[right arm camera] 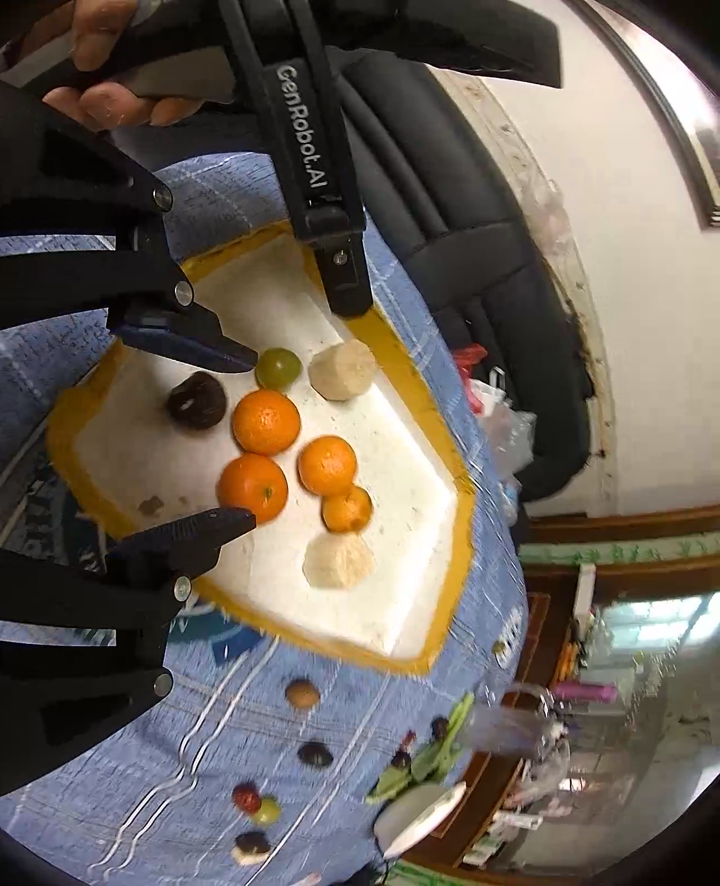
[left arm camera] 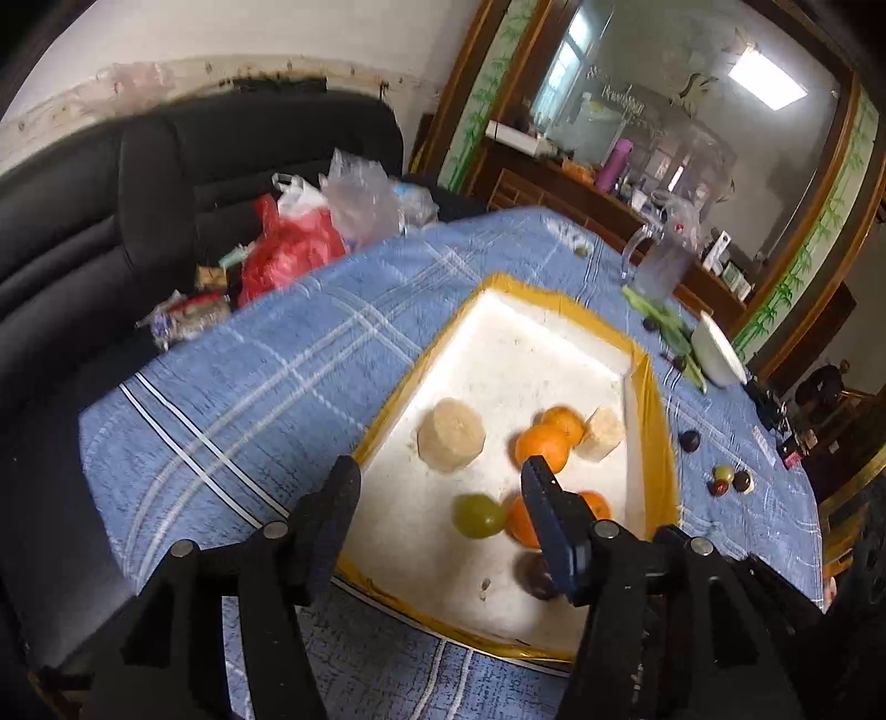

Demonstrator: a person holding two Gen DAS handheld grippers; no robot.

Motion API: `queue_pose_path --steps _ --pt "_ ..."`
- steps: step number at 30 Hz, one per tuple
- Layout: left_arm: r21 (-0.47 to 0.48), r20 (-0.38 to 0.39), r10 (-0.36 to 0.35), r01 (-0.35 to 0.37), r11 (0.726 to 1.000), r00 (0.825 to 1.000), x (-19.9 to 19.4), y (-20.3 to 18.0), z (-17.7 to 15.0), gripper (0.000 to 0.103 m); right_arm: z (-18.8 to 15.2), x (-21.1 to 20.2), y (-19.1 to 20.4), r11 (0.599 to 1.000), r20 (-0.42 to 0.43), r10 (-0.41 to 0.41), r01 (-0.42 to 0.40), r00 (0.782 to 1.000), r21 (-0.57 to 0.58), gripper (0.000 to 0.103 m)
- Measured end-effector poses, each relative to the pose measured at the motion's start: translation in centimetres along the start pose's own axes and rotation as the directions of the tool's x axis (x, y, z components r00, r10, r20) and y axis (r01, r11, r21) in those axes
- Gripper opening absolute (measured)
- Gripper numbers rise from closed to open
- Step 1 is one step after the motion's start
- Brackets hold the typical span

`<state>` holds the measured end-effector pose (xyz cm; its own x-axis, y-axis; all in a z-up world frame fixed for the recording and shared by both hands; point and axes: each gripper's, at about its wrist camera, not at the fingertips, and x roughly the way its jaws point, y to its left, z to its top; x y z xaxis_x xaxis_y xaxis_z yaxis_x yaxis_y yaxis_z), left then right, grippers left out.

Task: Organize fruits
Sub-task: 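Carry the grape and plum into the foam tray and open both tools, then move back to the loose fruit and grasp a red date with the left tool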

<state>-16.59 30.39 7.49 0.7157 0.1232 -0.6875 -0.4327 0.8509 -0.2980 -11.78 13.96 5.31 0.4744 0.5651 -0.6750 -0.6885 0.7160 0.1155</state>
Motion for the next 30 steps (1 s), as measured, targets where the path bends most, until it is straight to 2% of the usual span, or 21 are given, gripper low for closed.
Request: queue_pose_path --steps 1,2,3,6,8,10,11,16,20,26,30 --pt "0.015 0.037 0.01 -0.011 1.0 0.999 -0.7 -0.5 0.2 0.072 0.0 -0.4 -0.1 1.0 0.011 -0.004 0.003 1.0 0.009 0.071" --pt "0.029 0.062 0.028 -0.03 0.999 0.998 -1.1 -0.8 0.2 0.078 0.0 -0.9 -0.4 1.0 0.029 -0.011 0.01 1.0 0.026 0.077" --pt "0.047 0.095 0.065 -0.07 0.996 0.993 -1.6 -1.3 0.3 0.078 0.2 -1.1 -0.5 0.999 0.037 -0.023 0.021 0.999 0.038 0.081" --pt "0.068 0.157 0.123 -0.135 0.988 0.98 -3.1 -2.0 0.3 0.078 1.1 -1.1 -0.9 0.997 0.039 -0.066 0.064 0.997 0.05 0.081" --pt "0.11 0.234 0.198 -0.228 0.967 0.952 -4.3 -3.0 0.3 0.078 1.7 -1.7 -1.5 0.994 0.062 -0.064 0.059 0.996 0.089 0.081" --pt "0.133 0.276 0.241 -0.286 0.949 0.93 -4.8 -3.6 0.3 0.079 2.3 -2.1 -1.7 0.992 0.083 -0.048 0.037 0.995 0.122 0.081" --pt "0.136 0.281 0.244 -0.29 0.947 0.928 -4.9 -3.7 0.2 0.08 2.6 -2.2 -1.6 0.992 0.089 -0.051 0.04 0.995 0.124 0.081" --pt "0.161 0.252 0.238 -0.283 0.945 0.938 -4.5 -4.2 -0.1 0.08 1.9 -2.3 -1.1 0.993 0.084 -0.066 0.057 0.994 0.102 0.081" --pt "0.194 0.237 0.228 -0.276 0.941 0.944 -4.3 -5.5 -0.4 0.08 1.2 -2.9 -2.8 0.989 0.074 -0.091 0.081 0.993 0.12 0.081" --pt "0.282 0.204 0.18 -0.234 0.931 0.962 -3.5 -8.5 -1.2 0.08 0.0 -5.0 -8.3 0.968 0.063 -0.197 0.185 0.978 0.169 0.081" --pt "0.328 0.168 0.138 -0.188 0.926 0.976 -2.8 -10.3 -1.8 0.08 -1.7 -6.7 -13.3 0.938 0.032 -0.275 0.261 0.961 0.228 0.08"
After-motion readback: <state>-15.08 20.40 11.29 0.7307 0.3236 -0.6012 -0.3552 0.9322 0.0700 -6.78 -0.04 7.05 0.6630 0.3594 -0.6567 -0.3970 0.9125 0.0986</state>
